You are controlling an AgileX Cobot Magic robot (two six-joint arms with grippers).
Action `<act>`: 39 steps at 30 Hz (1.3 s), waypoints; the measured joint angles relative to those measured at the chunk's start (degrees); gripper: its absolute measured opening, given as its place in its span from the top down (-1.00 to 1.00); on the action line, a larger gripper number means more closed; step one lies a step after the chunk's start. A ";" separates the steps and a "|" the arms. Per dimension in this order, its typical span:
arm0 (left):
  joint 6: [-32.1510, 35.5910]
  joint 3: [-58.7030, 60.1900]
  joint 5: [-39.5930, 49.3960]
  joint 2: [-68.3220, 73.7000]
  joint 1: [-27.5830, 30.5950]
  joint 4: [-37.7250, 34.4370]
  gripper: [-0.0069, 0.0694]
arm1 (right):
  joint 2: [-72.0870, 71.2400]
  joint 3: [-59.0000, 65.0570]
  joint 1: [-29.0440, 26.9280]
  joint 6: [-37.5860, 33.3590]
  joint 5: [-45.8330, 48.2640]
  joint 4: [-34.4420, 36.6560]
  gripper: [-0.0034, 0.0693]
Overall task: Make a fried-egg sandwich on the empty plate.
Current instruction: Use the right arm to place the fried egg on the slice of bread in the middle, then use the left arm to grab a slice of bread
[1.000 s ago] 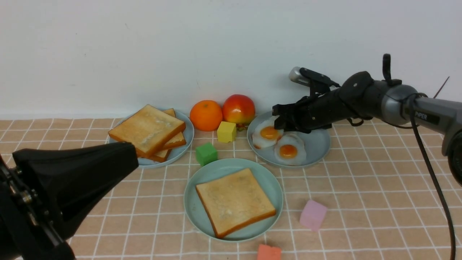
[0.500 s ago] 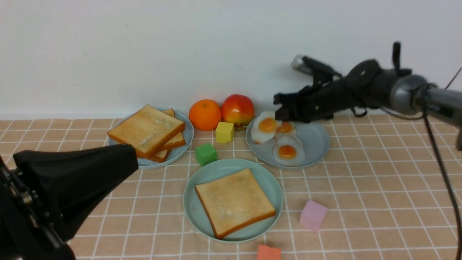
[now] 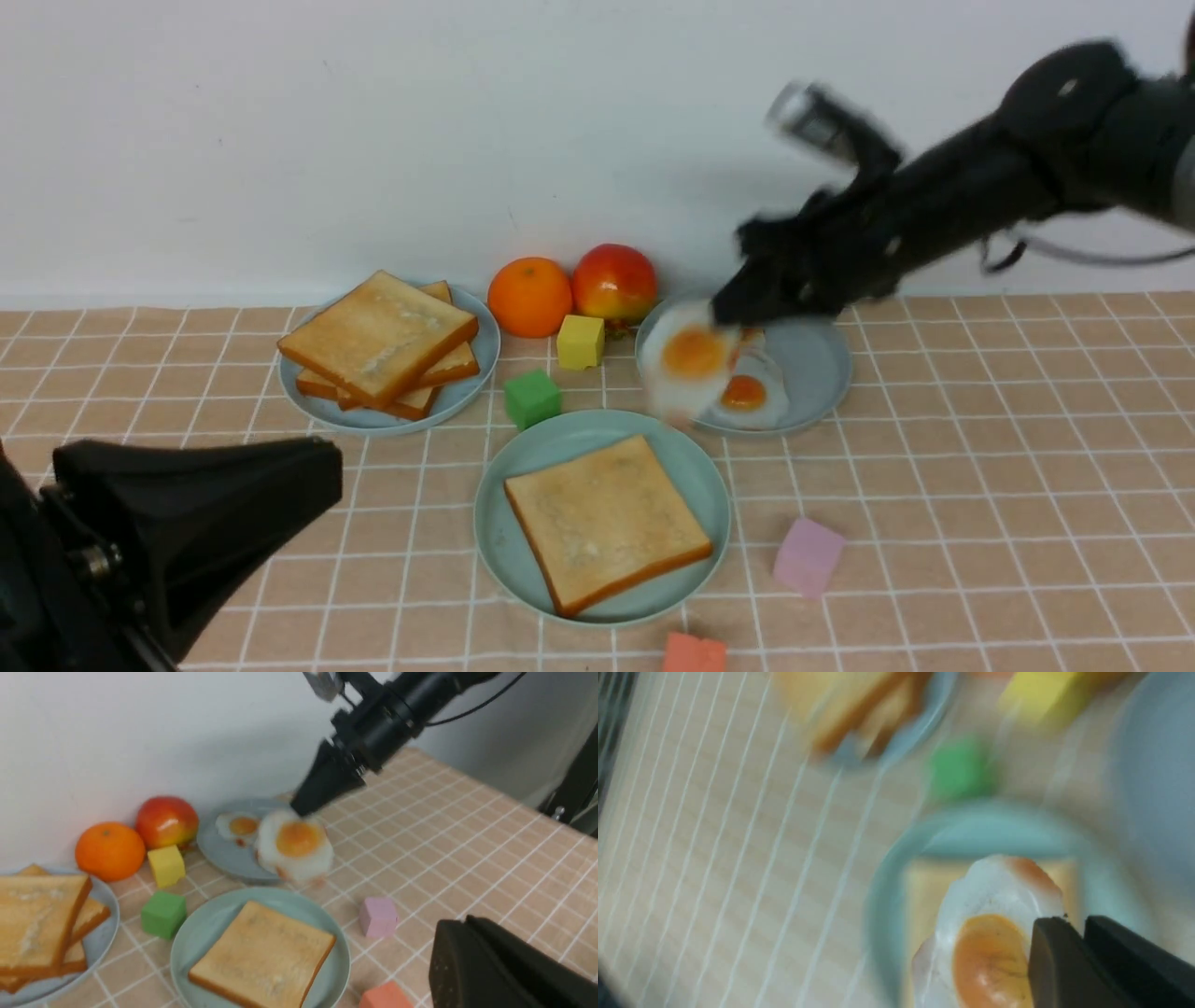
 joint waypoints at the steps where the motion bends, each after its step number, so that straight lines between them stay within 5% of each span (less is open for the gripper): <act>1: 0.00 0.00 0.26 0.00 0.00 0.00 0.79 | -0.33 2.09 1.37 -0.71 -0.77 1.23 0.72; 17: 0.00 0.07 2.80 0.00 0.00 0.85 0.76 | 4.83 11.28 6.63 -3.94 -15.97 13.35 0.67; 25: 0.00 0.07 2.92 0.00 0.00 0.91 0.75 | 6.13 11.38 6.63 -3.82 -16.45 12.24 -0.13; 28: -0.05 0.07 3.63 0.00 0.00 0.56 0.75 | 2.29 11.59 6.29 -1.11 -15.40 4.74 -0.33; 35: -4.29 -0.84 10.06 7.06 0.00 -0.52 0.74 | -12.93 11.71 2.32 8.25 -6.87 -13.52 0.05; 39: -5.11 -5.87 15.71 19.89 0.00 0.92 0.75 | -26.25 11.75 0.01 14.86 4.00 -26.61 0.63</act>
